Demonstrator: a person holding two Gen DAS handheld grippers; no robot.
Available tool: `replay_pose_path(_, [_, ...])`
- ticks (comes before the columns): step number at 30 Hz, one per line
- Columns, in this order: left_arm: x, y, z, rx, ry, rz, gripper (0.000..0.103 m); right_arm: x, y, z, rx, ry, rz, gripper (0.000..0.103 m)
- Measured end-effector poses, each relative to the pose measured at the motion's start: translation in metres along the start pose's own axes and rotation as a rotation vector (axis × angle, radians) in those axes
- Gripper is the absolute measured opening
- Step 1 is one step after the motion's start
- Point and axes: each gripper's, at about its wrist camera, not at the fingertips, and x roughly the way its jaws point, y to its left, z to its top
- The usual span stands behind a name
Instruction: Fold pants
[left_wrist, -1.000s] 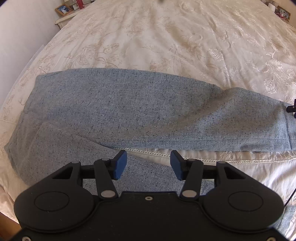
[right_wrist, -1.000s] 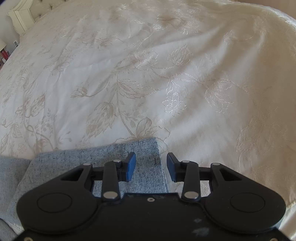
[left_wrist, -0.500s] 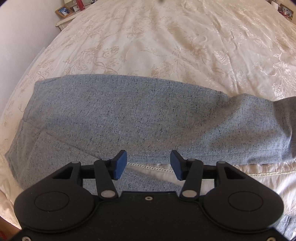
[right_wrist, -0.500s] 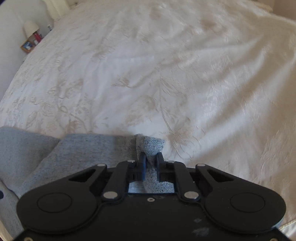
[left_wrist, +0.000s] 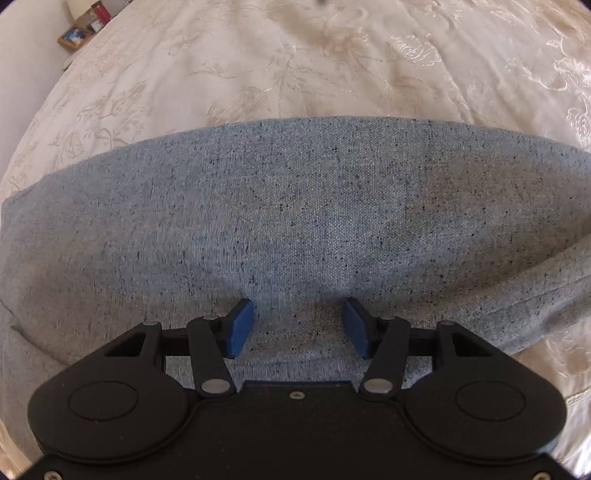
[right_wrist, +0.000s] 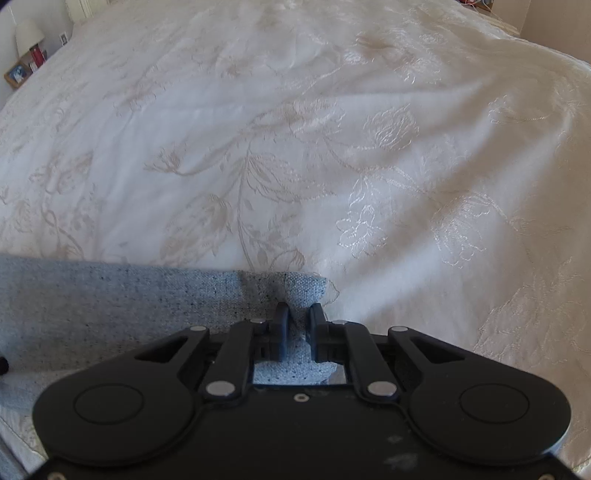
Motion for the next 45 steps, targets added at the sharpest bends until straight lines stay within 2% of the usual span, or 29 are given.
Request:
replay_pose_path(1, [0.0,0.0,0.001,0.018,-0.004,-0.002,0.061,-0.002,0.0,0.001,0.021,-0.014,0.002,0.014])
replay_pose_path(2, [-0.003,0.001,0.001,0.024,0.001,-0.008,0.061,-0.009,-0.003,0.0,0.048,-0.031,0.008,0.023])
replay_pose_path(3, [-0.007,0.005,0.001,0.018,0.002,-0.018,0.061,-0.02,-0.007,-0.002,0.087,-0.06,0.022,0.025])
replay_pose_path(6, [-0.028,0.015,-0.008,-0.03,-0.025,-0.035,0.059,-0.055,-0.017,-0.022,0.144,-0.084,0.135,0.027])
replay_pose_path(8, [-0.044,0.019,-0.018,-0.04,-0.052,-0.05,0.059,-0.069,-0.023,-0.04,0.166,-0.072,0.165,0.029])
replay_pose_path(11, [-0.052,0.021,-0.03,-0.024,-0.062,-0.055,0.059,-0.069,-0.03,-0.061,0.213,-0.041,0.173,0.032])
replay_pose_path(15, [-0.026,0.019,-0.032,-0.031,-0.001,-0.025,0.06,-0.048,-0.033,-0.076,0.296,0.015,0.162,0.035])
replay_pose_path(18, [-0.015,0.021,-0.028,-0.073,0.023,-0.043,0.06,-0.029,-0.032,-0.077,0.347,0.055,0.136,0.038])
replay_pose_path(20, [-0.015,0.02,-0.024,-0.072,0.022,-0.047,0.06,-0.026,-0.028,-0.076,0.365,0.05,0.122,0.039])
replay_pose_path(21, [-0.016,0.019,-0.022,-0.064,0.021,-0.047,0.06,-0.027,-0.023,-0.075,0.344,0.053,0.121,0.031])
replay_pose_path(22, [-0.018,0.018,-0.02,-0.055,0.019,-0.049,0.06,-0.03,-0.018,-0.075,0.311,0.058,0.136,0.015])
replay_pose_path(23, [-0.02,0.017,-0.018,-0.049,0.019,-0.048,0.059,-0.037,-0.011,-0.075,0.256,0.057,0.139,0.006])
replay_pose_path(25, [-0.033,0.019,-0.017,-0.054,0.005,-0.068,0.057,-0.054,0.003,-0.075,0.127,0.024,0.034,0.006])
replay_pose_path(26, [-0.039,0.021,-0.019,-0.059,-0.012,-0.084,0.057,-0.06,0.004,-0.077,0.104,0.002,0.003,0.005])
replay_pose_path(27, [-0.049,0.023,-0.024,-0.058,-0.028,-0.097,0.057,-0.063,-0.003,-0.08,0.12,-0.009,0.008,0.004])
replay_pose_path(29, [-0.065,0.025,-0.036,-0.04,-0.047,-0.104,0.057,-0.056,-0.013,-0.085,0.185,0.027,0.007,0.003])
replay_pose_path(31, [-0.081,0.029,-0.056,-0.02,-0.054,-0.108,0.057,-0.053,-0.017,-0.09,0.218,0.04,0.043,0.006])
replay_pose_path(33, [-0.094,0.034,-0.078,-0.01,-0.051,-0.11,0.057,-0.068,-0.019,-0.096,0.244,0.008,0.063,0.02])
replay_pose_path(34, [-0.098,0.036,-0.091,-0.008,-0.043,-0.111,0.057,-0.078,-0.021,-0.102,0.248,0.0,0.088,0.021])
replay_pose_path(38, [-0.104,0.036,-0.137,0.03,0.032,-0.111,0.057,-0.118,-0.024,-0.15,0.259,0.03,0.178,0.027])
replay_pose_path(42, [-0.091,0.026,-0.181,0.098,0.155,-0.116,0.057,-0.142,-0.021,-0.212,0.234,0.083,0.178,0.031])
replay_pose_path(44, [-0.081,0.026,-0.199,0.087,0.226,-0.146,0.057,-0.143,-0.021,-0.237,0.238,0.121,0.181,0.033])
replay_pose_path(45, [-0.079,0.027,-0.205,0.073,0.232,-0.146,0.057,-0.141,-0.021,-0.246,0.245,0.139,0.182,0.034])
